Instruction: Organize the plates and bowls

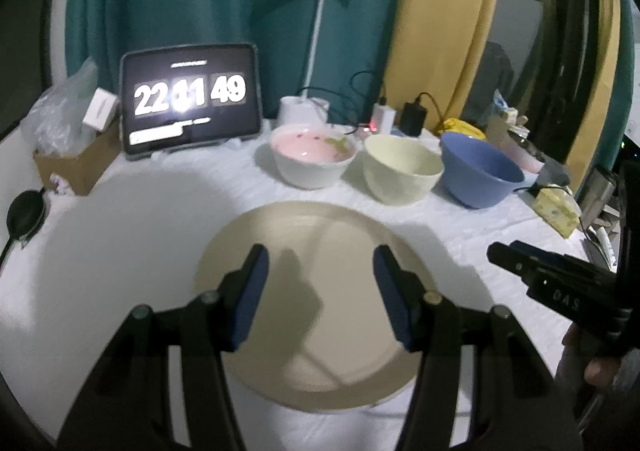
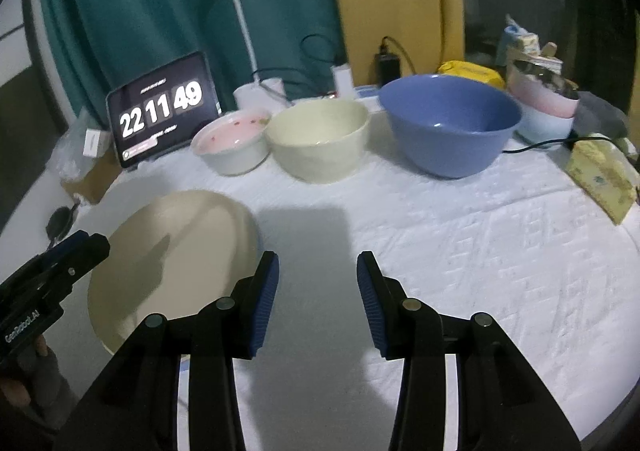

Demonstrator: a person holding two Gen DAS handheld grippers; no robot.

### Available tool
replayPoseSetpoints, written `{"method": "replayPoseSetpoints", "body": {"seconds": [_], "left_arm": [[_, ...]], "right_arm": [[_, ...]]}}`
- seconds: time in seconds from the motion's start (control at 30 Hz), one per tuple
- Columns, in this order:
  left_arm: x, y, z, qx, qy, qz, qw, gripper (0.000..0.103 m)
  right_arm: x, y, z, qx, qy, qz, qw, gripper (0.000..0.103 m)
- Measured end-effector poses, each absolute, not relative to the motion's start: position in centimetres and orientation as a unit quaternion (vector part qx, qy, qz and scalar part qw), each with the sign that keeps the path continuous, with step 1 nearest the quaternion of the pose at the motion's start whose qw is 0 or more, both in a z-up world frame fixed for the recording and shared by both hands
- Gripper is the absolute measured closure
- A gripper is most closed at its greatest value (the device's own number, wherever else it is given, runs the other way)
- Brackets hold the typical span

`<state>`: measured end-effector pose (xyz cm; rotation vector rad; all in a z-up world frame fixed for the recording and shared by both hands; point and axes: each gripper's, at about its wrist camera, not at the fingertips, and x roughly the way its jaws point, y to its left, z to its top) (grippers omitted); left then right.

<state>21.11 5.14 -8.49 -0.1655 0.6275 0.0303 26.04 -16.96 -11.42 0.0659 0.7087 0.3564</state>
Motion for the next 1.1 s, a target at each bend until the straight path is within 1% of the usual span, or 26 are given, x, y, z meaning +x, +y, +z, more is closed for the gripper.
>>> {"method": "replayPoseSetpoints", "body": {"seconds": [0.5,1.1], "left_arm": [[24.2,-0.6,-6.1,-0.055,0.305,-0.019,0.950,0.047],[29.2,-5.7,-3.3,-0.023,0.286,-0.054,0.957,0.047]], "right_arm": [[27.3,-23.1,-9.6,0.061,0.331,0.140,0.931,0.059],[30.9,-27.7,-7.1,0.071,0.318,0.106,0.939,0.059]]}}
